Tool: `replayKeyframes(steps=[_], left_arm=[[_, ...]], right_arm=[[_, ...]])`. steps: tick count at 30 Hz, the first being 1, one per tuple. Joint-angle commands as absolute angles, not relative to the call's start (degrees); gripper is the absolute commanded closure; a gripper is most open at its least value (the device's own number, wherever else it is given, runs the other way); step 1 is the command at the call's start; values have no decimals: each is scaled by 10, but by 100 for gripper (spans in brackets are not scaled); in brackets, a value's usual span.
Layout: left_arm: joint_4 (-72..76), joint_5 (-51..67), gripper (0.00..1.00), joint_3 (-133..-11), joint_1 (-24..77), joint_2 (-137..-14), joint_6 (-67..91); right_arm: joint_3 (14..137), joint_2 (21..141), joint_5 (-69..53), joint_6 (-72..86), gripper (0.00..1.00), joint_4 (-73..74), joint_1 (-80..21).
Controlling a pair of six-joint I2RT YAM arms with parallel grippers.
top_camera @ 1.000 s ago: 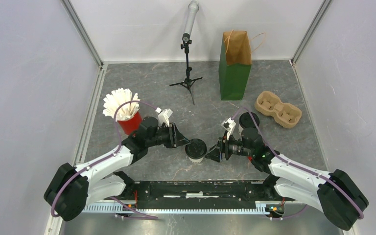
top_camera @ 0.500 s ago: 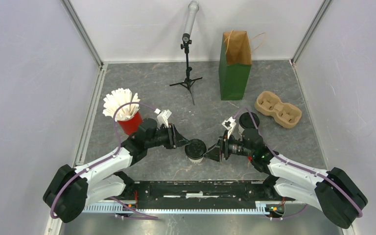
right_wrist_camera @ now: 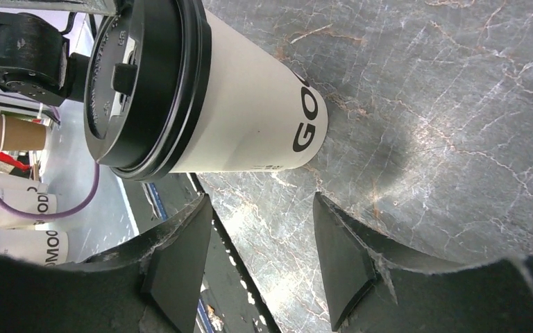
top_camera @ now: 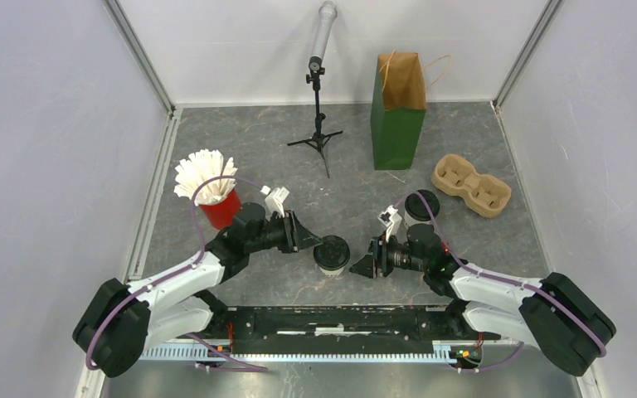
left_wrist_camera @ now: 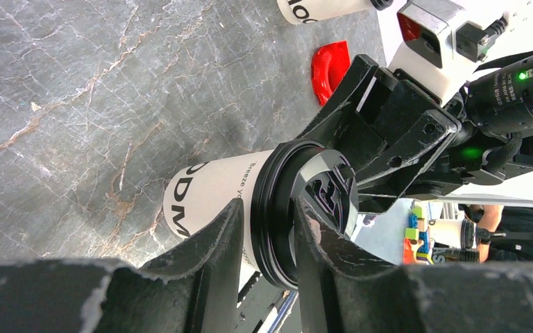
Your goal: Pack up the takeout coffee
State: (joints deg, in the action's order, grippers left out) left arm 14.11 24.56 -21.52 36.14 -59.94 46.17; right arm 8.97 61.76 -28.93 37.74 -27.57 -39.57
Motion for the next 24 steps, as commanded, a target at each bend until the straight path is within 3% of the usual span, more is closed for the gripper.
replayKeyframes(steps=[1, 3, 10, 12, 17, 18, 24], left_arm=[[127, 241, 62, -200, 366, -597, 469], [127, 247, 60, -210, 366, -594, 472], [9, 233, 34, -343, 365, -579, 424], [-55, 216, 28, -403, 365, -578, 393], [-156, 181, 19, -508, 365, -563, 342], [-170, 175, 1, -518, 365, -557, 336], [-236, 110, 0, -523, 365, -487, 298]], right_arm=[[107, 597, -275, 347, 36, -268, -394], [133, 574, -263, 319, 32, -216, -394], [244, 486, -189, 212, 14, -27, -401], [276, 481, -175, 187, 3, 12, -414], [364, 498, -77, 140, 2, 84, -500], [379, 507, -60, 136, 2, 94, -517], [415, 553, -17, 114, 2, 102, -578]])
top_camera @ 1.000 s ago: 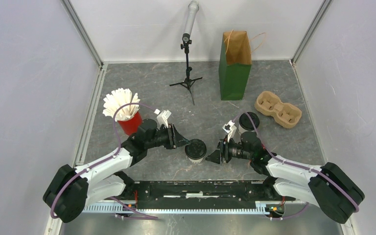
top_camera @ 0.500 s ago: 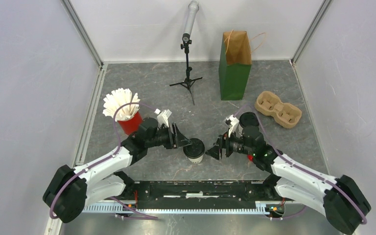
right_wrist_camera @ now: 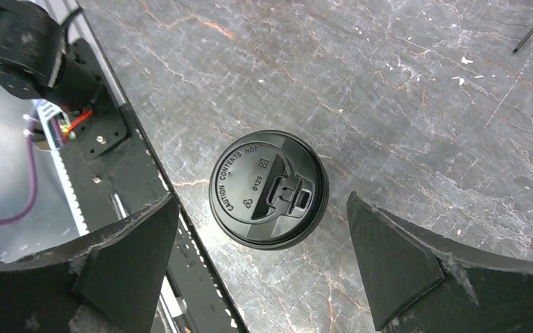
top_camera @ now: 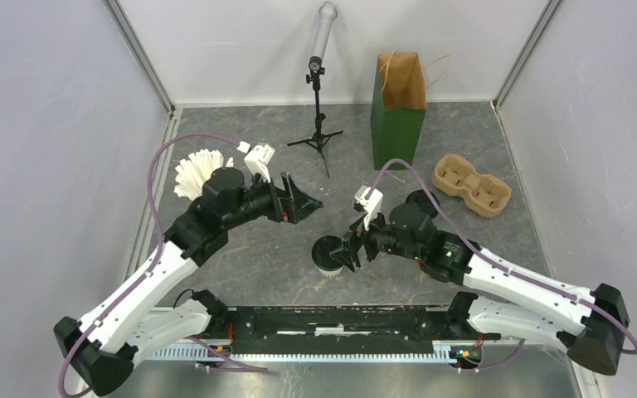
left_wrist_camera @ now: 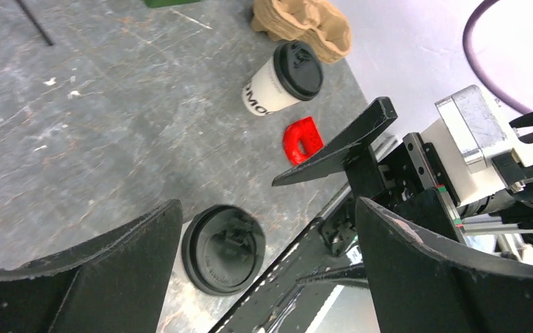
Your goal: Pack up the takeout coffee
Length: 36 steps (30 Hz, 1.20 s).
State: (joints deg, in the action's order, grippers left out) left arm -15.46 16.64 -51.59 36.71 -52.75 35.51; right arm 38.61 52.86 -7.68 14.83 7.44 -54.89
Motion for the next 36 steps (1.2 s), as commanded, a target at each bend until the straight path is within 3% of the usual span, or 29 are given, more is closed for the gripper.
replayKeyframes(steps=[1, 11, 27, 36], left_arm=[[-243, 103, 0, -521, 365, -475, 292], [-327, 32, 0, -503, 365, -371, 233], [-360, -30, 0, -459, 365, -256, 132], [-344, -120, 0, -413, 365, -149, 115]], right_arm=[[421, 561, -6, 109, 2, 102, -589], [505, 664, 152, 42, 2, 155, -692], [513, 736, 136, 32, 2, 140, -700], [519, 747, 148, 38, 18, 106, -700]])
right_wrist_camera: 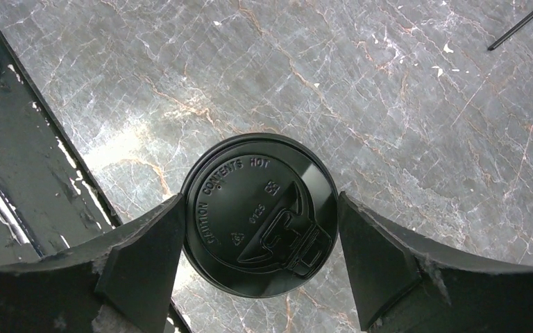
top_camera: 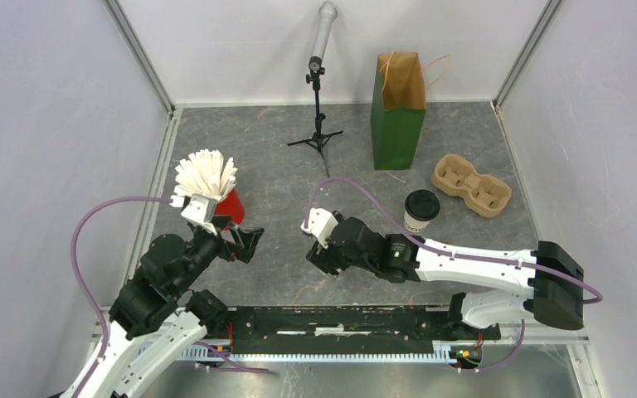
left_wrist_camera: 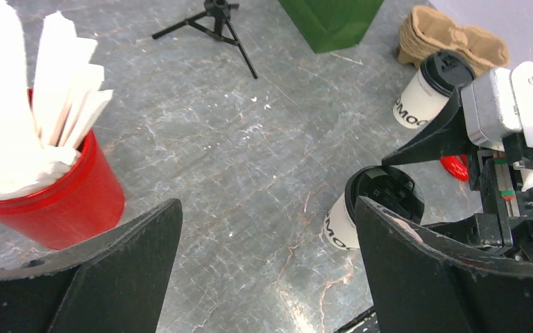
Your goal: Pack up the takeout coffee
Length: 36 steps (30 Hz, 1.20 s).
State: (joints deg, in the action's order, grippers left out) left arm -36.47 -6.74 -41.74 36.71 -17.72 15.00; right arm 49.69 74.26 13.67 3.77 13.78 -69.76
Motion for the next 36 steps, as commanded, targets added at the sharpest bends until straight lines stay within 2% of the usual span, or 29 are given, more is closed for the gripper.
replayKeyframes(steps=[1, 10, 19, 25, 27, 36], left_arm=[[-342, -124, 0, -410, 365, -144, 115], [-345, -141, 0, -408, 366, -132, 108], [-347, -194, 0, -407, 365, -76, 112], [-345, -218, 0, -403, 365, -38, 114], [-342, -217, 0, -400, 365, -35, 114], [-343, -206, 0, -402, 365, -61, 108]], right_arm=[[523, 749, 150, 38, 19, 104, -699], [567, 799, 163, 29, 26, 82, -696], [666, 893, 145, 10, 28, 59, -645], [690, 890, 125, 22, 12, 84, -643], [689, 879, 126, 24, 3, 113, -643], [641, 825, 103, 52, 2, 190, -643]])
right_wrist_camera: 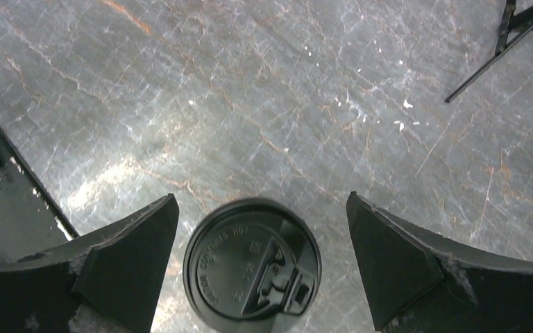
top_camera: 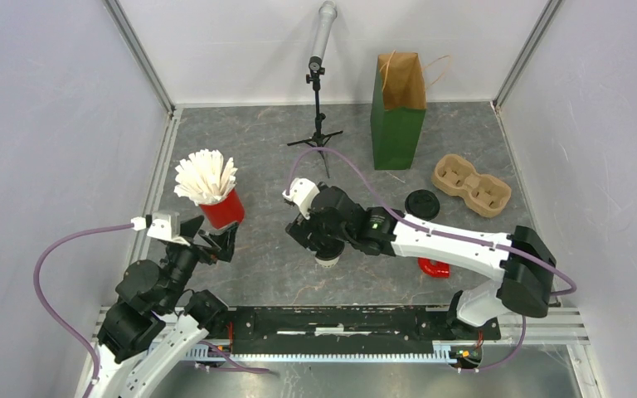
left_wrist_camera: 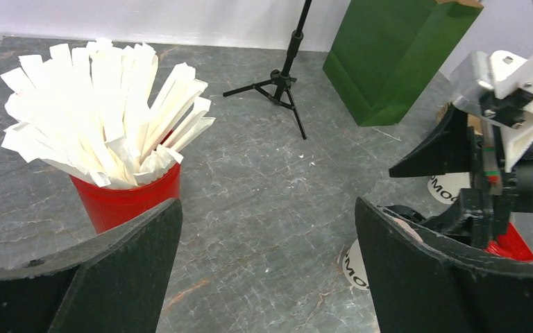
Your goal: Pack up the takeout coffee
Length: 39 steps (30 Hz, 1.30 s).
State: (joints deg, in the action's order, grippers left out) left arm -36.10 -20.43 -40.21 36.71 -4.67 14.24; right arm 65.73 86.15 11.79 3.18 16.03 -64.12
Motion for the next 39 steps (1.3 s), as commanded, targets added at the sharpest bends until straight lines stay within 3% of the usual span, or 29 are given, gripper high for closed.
replayKeyframes(steps=[1, 24, 39], left_arm=[[-343, -206, 0, -402, 365, -61, 108], [-343, -212, 0, -399, 365, -72, 106], [-344, -222, 0, -399, 365, -58, 107]], right_arm=[[636, 820, 105, 53, 2, 192, -643], [573, 823, 74, 39, 2, 174, -639], [627, 871, 107, 10, 23, 121, -639]])
